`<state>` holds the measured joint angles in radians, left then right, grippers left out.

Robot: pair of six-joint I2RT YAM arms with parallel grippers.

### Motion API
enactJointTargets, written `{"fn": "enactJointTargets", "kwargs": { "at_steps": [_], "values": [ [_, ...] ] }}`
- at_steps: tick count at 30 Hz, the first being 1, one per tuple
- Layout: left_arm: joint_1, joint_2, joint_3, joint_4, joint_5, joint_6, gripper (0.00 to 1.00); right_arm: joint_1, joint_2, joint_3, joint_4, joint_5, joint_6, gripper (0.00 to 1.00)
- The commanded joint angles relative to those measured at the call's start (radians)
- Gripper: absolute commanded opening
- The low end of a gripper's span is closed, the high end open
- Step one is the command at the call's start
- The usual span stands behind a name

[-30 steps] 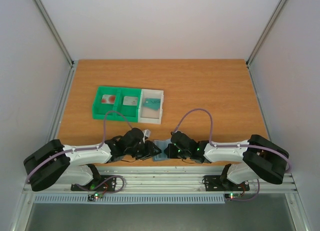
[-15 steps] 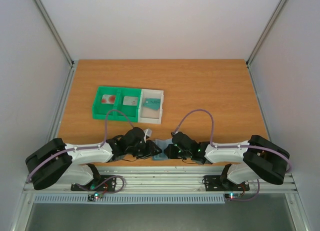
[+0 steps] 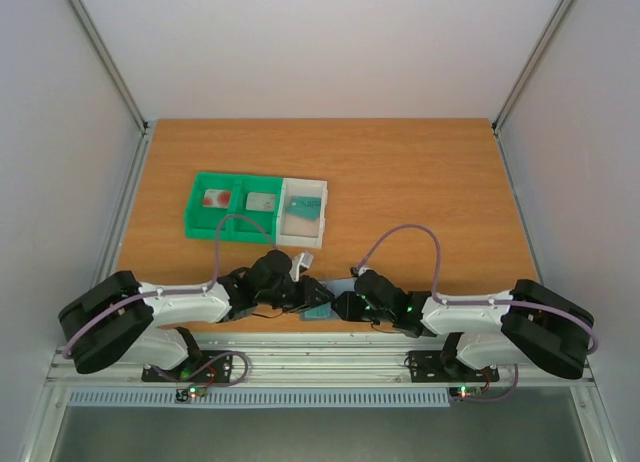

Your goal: Take the credit cards out of the card holder

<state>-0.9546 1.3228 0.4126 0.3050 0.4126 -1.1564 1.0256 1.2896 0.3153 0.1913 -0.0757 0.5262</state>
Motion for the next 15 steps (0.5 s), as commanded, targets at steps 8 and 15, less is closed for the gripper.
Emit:
{"fn": "enactJointTargets", "kwargs": {
  "at_steps": [8, 15],
  "values": [
    [-0.003, 0.111, 0.043, 0.173, 0.043, 0.029, 0.0, 0.007, -0.079, -0.074, -0.001, 0.059, 0.019, 0.24],
    [-0.003, 0.09, 0.048, 0.069, 0.006, 0.062, 0.0, 0.007, -0.172, -0.081, -0.074, 0.073, 0.009, 0.23]
  ]
}}
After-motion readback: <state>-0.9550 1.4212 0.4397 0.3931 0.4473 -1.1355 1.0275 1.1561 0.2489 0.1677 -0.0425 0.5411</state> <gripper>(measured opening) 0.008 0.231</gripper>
